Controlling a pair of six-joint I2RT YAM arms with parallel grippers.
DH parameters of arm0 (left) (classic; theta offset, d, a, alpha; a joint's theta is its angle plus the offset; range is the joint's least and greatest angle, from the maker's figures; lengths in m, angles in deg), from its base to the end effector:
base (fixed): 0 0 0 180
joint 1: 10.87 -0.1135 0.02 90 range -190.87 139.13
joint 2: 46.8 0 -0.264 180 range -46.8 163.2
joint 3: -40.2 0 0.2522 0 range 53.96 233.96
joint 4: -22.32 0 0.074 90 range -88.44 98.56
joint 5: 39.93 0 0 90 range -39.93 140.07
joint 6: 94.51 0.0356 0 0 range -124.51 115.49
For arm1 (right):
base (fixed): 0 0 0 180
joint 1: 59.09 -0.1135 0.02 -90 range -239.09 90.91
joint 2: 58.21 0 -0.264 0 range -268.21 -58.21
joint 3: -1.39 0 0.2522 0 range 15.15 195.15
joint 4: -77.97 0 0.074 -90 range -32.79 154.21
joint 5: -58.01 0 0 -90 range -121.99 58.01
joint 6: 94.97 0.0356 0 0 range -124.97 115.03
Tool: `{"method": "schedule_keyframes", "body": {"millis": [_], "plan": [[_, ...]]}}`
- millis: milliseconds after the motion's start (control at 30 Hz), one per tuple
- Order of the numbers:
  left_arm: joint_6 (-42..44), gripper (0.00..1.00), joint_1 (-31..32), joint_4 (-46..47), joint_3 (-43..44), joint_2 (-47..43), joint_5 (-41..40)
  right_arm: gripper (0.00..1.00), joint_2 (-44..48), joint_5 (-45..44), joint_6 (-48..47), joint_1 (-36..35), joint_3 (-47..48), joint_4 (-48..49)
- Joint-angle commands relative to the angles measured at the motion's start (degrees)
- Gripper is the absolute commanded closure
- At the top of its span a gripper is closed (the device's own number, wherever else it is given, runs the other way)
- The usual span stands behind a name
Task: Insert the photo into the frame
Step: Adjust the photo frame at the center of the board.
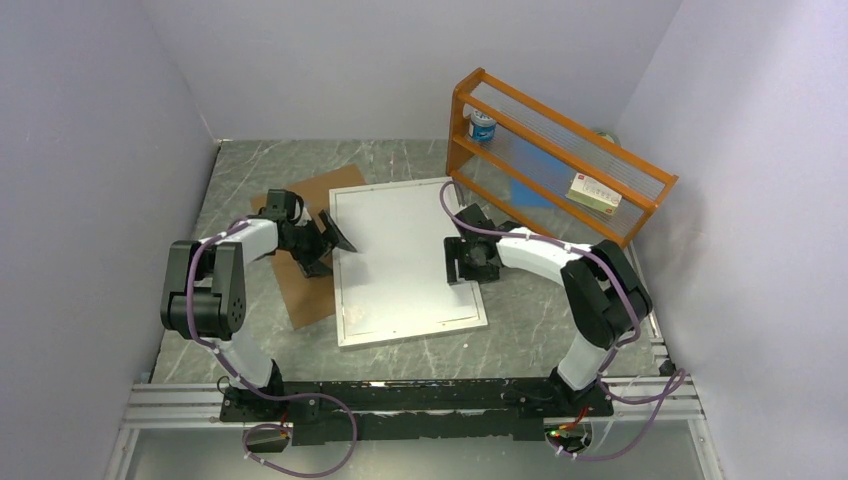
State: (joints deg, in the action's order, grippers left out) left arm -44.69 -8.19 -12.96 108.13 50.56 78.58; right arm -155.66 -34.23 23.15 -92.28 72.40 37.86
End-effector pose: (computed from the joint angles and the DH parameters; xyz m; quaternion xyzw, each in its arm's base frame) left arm 0.3173 -0.0319 0.1562 -0.2529 0.9128 -0.3012 0.1097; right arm 0.2716 0.1760 0.1625 -0.0393 0.9782 0.0871 0.1845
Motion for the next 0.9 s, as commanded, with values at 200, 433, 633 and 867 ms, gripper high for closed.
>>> {"method": "schedule_keyframes", "body": {"millis": [200,433,633,867], "plan": [[5.5,0.06,1.8,-10.8,3.6,-6.2,-9.9,0.23,11.4,-9.9,2.0,0.6,1.6,-4.8],[9.3,0.06,-2.4,-18.7,8.8,-9.4,-23.5,0.23,10.9,-7.1,0.4,0.6,7.6,-2.5],[7.1,0.06,-11.9,-18.6,10.3,-7.4,-25.1,0.26,6.5,-2.1,1.1,0.5,13.2,-0.7],[7.1,0.31,-14.7,-8.9,8.1,-5.7,-4.0,0.36,0.1,7.3,1.0,-4.9,19.7,4.5]]}}
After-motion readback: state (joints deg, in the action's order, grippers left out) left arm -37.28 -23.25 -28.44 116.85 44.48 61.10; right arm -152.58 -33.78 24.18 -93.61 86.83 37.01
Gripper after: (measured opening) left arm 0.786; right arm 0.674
